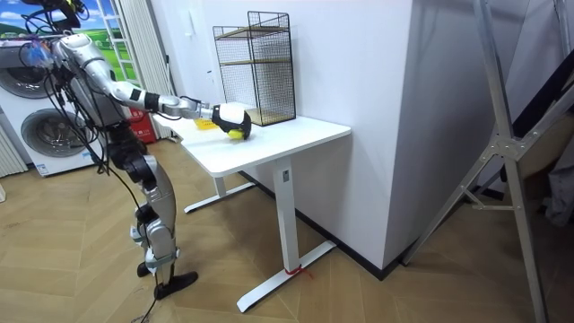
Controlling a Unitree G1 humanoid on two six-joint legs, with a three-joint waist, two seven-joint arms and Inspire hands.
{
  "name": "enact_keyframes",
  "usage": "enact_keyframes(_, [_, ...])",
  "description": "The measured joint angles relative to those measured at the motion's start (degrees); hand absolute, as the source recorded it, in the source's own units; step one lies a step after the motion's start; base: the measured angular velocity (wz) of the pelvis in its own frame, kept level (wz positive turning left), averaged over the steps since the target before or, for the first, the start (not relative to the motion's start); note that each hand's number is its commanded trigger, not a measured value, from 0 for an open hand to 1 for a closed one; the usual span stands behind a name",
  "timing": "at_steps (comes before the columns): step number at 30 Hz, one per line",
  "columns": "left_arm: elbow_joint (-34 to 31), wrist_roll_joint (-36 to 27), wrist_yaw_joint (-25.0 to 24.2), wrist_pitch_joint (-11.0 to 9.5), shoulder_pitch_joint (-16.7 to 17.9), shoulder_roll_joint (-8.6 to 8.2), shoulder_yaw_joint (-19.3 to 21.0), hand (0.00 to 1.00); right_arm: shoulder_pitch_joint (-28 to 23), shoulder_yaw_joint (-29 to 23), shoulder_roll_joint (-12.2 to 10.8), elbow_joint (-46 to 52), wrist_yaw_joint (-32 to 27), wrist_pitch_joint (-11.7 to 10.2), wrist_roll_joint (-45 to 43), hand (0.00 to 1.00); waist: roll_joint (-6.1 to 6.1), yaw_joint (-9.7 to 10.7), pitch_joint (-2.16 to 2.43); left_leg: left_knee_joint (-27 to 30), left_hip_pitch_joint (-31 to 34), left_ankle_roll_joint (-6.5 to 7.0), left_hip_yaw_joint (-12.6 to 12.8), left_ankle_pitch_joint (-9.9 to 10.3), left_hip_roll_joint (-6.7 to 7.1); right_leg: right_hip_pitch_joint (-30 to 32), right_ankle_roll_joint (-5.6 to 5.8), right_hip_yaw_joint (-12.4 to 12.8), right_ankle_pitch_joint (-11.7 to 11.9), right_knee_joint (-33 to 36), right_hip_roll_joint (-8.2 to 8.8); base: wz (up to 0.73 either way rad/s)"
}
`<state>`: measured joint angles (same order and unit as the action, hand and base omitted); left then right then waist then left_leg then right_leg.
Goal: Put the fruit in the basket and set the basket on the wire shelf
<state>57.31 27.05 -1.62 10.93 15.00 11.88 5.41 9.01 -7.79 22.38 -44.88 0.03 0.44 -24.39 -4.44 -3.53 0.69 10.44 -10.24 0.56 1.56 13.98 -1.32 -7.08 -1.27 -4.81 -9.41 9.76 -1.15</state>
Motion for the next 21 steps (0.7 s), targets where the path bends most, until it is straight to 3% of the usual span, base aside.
enact_keyframes(5, [0.0,0.0,0.1,0.0,-0.4,0.37,-0.1,0.00,0.0,0.4,-0.1,-0.3,0.0,0.3,0.0,1.00,-0.65,0.0,-0.11,0.0,-0.1,0.01,0.0,0.0,0.04,-0.2,0.02,0.2,0.0,-0.1,0.02,0.00])
enact_keyframes(19, [0.1,-0.6,0.0,-0.2,-0.5,0.59,-1.3,0.00,0.0,0.3,-0.4,-0.1,-0.1,0.6,3.3,1.00,-0.60,0.1,-0.10,-0.1,-0.3,0.02,0.0,0.0,0.00,-0.3,0.07,0.3,0.0,0.0,-0.02,0.00])
enact_keyframes(21, [0.1,-0.6,-0.1,-0.5,-0.6,0.60,-1.3,0.00,-0.2,0.4,-0.4,1.9,0.2,2.0,6.1,1.00,-0.48,0.0,-0.10,-0.3,-0.2,0.01,0.8,0.0,-0.07,0.2,0.07,0.9,0.0,0.2,-0.17,-0.10])
